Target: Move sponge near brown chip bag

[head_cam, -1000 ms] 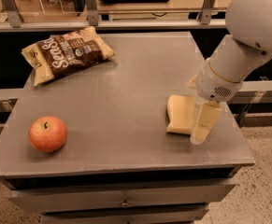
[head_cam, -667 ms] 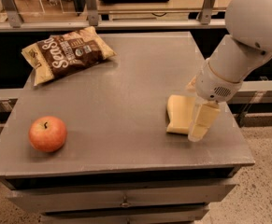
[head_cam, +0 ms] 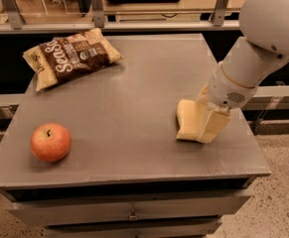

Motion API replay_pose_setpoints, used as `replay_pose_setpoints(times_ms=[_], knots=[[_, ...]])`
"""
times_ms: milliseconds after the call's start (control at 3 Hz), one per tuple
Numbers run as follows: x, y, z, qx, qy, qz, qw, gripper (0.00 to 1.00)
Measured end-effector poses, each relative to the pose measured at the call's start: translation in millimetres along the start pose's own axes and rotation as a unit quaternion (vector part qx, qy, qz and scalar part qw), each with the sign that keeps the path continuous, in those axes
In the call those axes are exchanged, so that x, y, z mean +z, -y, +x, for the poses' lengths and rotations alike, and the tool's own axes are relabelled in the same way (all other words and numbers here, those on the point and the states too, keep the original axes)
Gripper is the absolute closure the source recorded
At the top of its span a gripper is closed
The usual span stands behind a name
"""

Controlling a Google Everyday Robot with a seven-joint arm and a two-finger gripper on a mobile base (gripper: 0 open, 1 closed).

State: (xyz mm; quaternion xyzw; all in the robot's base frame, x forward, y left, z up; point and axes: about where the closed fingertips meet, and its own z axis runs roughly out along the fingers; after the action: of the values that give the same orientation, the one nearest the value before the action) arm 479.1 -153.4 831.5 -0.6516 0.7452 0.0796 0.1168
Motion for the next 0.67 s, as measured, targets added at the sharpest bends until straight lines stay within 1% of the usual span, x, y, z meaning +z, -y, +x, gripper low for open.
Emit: replay_pose_setpoints(times_ms=[333, 667], knots=[[-0.2, -0.4, -0.5, -0.001, 0.0, 0.001, 1.0, 0.85], [-0.4, -0.9, -1.1, -0.001, 0.0, 0.001, 1.0, 1.0]])
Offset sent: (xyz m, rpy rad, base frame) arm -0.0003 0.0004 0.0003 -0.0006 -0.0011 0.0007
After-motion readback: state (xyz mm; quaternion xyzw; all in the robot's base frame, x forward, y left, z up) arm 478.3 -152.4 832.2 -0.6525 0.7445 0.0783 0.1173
